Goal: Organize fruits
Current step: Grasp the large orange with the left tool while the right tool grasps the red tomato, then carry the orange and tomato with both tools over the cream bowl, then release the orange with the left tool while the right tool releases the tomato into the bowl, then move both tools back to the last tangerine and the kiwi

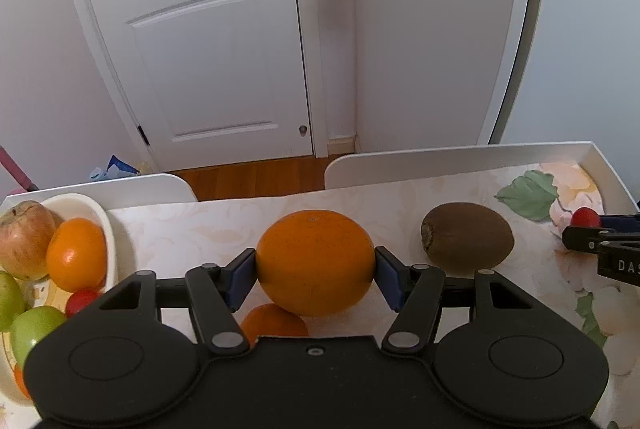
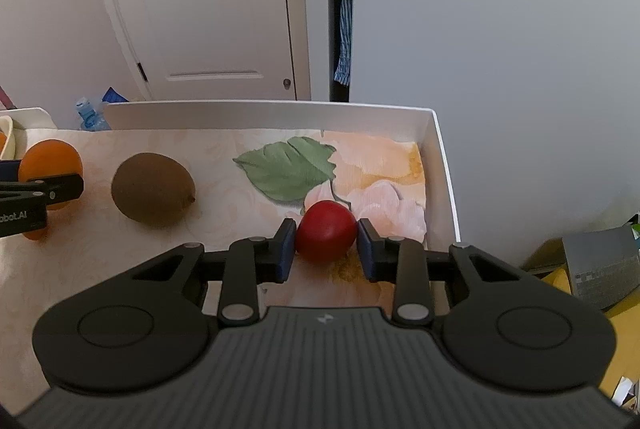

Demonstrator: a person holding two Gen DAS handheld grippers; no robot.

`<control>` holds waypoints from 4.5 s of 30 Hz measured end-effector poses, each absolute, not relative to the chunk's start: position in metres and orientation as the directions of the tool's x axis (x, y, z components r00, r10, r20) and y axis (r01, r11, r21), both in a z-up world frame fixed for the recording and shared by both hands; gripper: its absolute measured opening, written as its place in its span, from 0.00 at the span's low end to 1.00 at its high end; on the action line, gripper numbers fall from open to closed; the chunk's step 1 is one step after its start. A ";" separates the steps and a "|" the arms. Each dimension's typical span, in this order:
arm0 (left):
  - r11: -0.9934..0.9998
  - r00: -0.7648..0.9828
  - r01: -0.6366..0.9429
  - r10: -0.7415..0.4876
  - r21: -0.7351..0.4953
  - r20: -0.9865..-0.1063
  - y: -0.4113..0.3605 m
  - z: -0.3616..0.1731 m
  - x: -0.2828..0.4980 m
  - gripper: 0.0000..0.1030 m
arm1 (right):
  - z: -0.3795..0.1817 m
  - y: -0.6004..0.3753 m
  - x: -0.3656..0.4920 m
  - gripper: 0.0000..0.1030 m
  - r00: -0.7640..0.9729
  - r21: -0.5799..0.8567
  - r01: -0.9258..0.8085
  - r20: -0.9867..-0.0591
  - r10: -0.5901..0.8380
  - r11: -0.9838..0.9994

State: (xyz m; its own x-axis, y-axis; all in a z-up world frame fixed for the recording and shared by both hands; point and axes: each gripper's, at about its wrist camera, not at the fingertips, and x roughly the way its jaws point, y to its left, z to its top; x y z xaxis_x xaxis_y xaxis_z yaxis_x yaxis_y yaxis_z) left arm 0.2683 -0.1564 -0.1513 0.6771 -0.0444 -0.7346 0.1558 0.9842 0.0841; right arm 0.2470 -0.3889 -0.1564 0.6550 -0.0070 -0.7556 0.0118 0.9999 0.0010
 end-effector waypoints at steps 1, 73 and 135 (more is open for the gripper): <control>0.985 0.681 0.153 -0.046 0.081 -0.731 -0.155 -0.149 0.267 0.65 | -0.154 -0.388 0.246 0.46 0.658 0.001 0.009 -0.753 -0.006 1.000; 0.996 0.717 0.056 -0.087 -0.066 -0.692 0.112 -0.096 0.195 0.96 | -0.079 -0.059 0.234 0.46 0.667 0.052 -0.248 -0.715 0.210 0.967; 0.995 0.788 0.036 0.026 0.088 -0.616 0.083 -0.030 0.124 1.00 | -0.019 -0.090 0.176 1.00 0.721 0.077 -0.270 -0.644 0.255 0.960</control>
State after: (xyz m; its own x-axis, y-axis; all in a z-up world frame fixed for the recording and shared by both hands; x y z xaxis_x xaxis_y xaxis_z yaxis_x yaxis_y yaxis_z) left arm 0.1245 0.0829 -0.0302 0.7877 0.0259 -0.6156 0.0360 0.9955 0.0880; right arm 0.1757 -0.0905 -0.0188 0.7212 0.2546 -0.6442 -0.2704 0.9597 0.0765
